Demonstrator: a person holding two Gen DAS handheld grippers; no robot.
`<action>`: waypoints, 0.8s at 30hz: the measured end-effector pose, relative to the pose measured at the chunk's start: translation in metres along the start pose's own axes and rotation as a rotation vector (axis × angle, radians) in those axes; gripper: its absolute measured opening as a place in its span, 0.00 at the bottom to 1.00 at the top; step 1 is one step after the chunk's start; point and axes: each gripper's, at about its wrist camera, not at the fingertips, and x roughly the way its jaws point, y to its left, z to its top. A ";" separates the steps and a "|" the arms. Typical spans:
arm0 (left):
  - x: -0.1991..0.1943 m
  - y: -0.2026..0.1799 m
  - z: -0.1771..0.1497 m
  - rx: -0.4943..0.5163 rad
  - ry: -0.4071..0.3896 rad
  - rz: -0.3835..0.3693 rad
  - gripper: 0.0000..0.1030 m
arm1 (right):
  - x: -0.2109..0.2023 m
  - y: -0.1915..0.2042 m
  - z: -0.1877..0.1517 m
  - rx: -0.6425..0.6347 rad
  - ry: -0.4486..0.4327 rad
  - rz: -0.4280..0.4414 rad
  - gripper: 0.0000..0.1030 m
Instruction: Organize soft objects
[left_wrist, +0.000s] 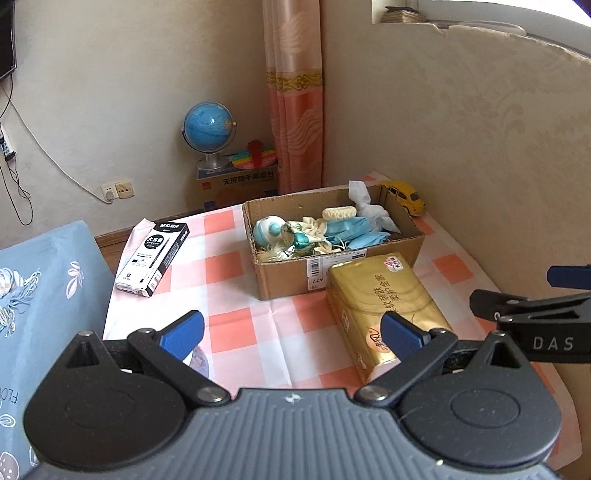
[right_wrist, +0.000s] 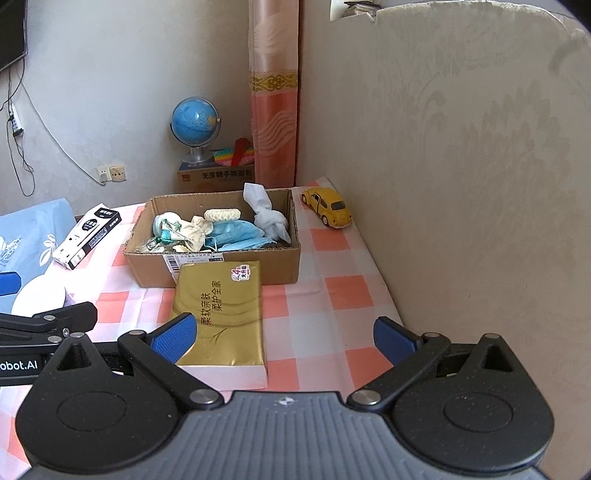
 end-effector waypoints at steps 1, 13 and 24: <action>0.000 0.000 0.000 0.000 0.001 0.000 0.98 | 0.000 0.000 0.000 0.002 0.000 0.002 1.00; -0.002 -0.002 -0.001 -0.006 0.006 0.020 0.98 | -0.002 -0.003 -0.003 0.008 0.000 0.005 1.00; -0.003 -0.003 -0.001 -0.007 0.007 0.016 0.98 | -0.005 -0.004 -0.002 0.008 -0.005 0.011 1.00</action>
